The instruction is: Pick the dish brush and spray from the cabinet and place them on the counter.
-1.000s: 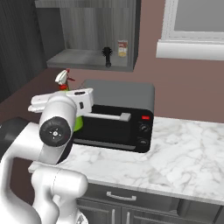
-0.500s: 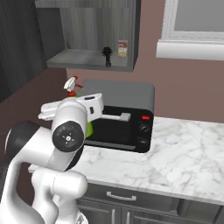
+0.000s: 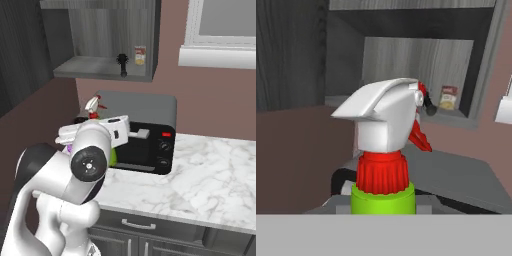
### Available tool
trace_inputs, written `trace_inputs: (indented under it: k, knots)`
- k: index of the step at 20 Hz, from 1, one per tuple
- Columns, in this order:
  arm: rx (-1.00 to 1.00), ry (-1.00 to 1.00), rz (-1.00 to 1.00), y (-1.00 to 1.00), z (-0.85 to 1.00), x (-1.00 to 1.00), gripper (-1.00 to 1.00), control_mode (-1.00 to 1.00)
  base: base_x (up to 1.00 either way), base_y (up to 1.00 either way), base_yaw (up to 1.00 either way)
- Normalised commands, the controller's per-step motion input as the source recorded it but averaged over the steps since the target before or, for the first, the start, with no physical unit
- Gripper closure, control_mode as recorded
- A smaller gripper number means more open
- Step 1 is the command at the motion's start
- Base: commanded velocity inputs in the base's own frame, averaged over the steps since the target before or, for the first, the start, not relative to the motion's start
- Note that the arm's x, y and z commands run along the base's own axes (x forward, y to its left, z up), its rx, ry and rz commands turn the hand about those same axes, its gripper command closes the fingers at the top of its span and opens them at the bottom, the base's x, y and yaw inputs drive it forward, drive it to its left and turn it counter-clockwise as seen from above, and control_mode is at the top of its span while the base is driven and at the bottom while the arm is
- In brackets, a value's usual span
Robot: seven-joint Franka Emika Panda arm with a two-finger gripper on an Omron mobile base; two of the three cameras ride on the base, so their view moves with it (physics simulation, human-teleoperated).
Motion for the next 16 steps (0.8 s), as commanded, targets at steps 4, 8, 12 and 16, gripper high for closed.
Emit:
trace_inputs:
  k: [4,8,12,16]
  knots:
    - [0.00,0.00,-0.05,-0.22,-0.30,-0.28,1.00,-1.00,0.00,0.00,0.00]
    - [0.00,-0.02,-0.04,-0.24,-0.27,-0.25,1.00,-1.00,0.00,0.00,0.00]
    - [0.00,-0.03,-0.03,-0.19,-0.25,-0.19,1.00,-1.00,0.00,0.00,0.00]
    - [0.00,-0.02,-0.01,-0.10,-0.22,-0.03,1.00,-1.00,0.00,0.00,0.00]
